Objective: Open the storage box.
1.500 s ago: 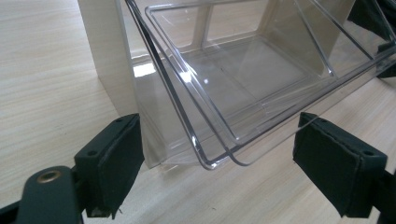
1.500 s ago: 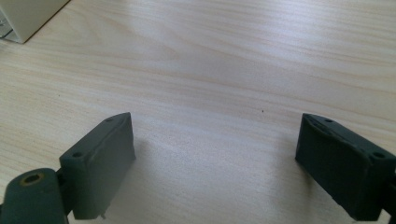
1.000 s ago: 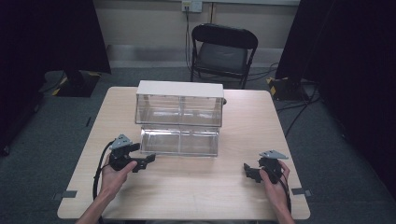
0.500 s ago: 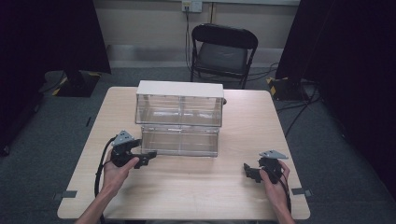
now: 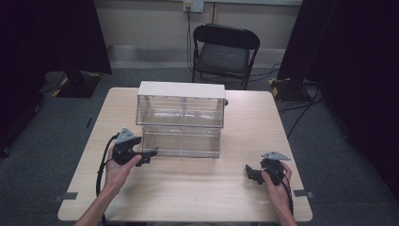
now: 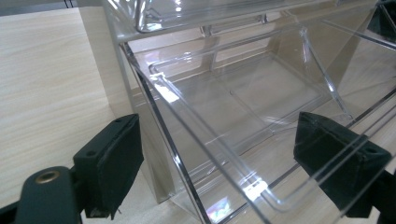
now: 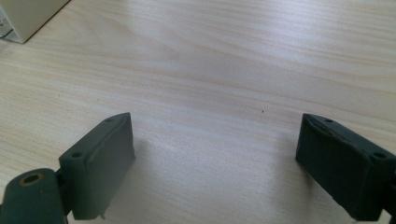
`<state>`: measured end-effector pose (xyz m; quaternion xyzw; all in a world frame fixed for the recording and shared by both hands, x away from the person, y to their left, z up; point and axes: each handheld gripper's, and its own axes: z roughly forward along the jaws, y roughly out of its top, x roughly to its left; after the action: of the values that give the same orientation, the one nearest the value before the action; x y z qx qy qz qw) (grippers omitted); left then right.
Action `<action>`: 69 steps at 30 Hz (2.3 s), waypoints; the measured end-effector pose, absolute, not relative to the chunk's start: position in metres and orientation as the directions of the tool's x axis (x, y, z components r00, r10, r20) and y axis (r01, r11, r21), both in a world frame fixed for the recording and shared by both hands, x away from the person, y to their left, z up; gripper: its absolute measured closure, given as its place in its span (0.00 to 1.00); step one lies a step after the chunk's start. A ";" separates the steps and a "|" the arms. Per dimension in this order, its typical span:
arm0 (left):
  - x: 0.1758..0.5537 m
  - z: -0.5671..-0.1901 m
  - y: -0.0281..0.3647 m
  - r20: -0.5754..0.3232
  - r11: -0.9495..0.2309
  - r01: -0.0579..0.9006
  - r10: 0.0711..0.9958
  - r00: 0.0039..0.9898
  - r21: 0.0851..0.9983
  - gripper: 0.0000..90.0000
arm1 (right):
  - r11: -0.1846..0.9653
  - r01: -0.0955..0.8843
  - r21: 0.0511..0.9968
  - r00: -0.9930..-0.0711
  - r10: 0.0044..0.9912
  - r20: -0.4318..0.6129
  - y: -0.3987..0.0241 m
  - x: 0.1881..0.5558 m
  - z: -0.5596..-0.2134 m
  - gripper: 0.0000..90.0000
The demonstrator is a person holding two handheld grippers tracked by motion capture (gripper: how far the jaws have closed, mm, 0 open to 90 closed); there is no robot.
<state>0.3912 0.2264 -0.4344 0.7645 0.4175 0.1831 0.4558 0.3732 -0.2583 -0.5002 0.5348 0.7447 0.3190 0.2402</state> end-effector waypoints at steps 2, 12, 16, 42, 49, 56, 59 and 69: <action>0.392 -0.434 0.226 -0.107 -0.228 0.470 0.804 0.584 0.852 0.17 | 0.225 0.643 0.732 -0.312 0.950 -0.017 -0.258 0.373 -0.500 0.12; 0.396 -0.431 0.224 -0.093 -0.230 0.454 0.806 0.584 0.861 0.17 | 0.225 0.643 0.732 -0.313 0.950 -0.017 -0.258 0.373 -0.500 0.12; 0.396 -0.431 0.225 -0.126 -0.188 0.454 0.808 0.576 0.871 0.17 | 0.225 0.643 0.732 -0.312 0.950 -0.017 -0.258 0.373 -0.500 0.12; 0.396 -0.427 0.228 -0.153 -0.143 0.452 0.816 0.557 0.881 0.18 | 0.225 0.643 0.732 -0.313 0.950 -0.017 -0.258 0.373 -0.500 0.12; 0.396 -0.424 0.227 -0.146 -0.140 0.442 0.820 0.554 0.886 0.18 | 0.225 0.643 0.732 -0.312 0.950 -0.017 -0.258 0.373 -0.500 0.12; 0.399 -0.418 0.230 -0.143 -0.141 0.435 0.817 0.558 0.889 0.18 | 0.225 0.643 0.732 -0.312 0.950 -0.017 -0.258 0.373 -0.500 0.12; 0.400 -0.417 0.230 -0.144 -0.142 0.434 0.815 0.562 0.890 0.18 | 0.225 0.643 0.732 -0.312 0.950 -0.017 -0.258 0.373 -0.500 0.12; 0.401 -0.418 0.226 -0.158 -0.125 0.435 0.814 0.559 0.892 0.18 | 0.224 0.643 0.732 -0.312 0.950 -0.017 -0.258 0.373 -0.500 0.12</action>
<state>0.4012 0.2264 -0.4176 0.7258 0.4301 0.1889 0.5025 0.3732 -0.2582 -0.5002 0.5348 0.7446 0.3189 0.2404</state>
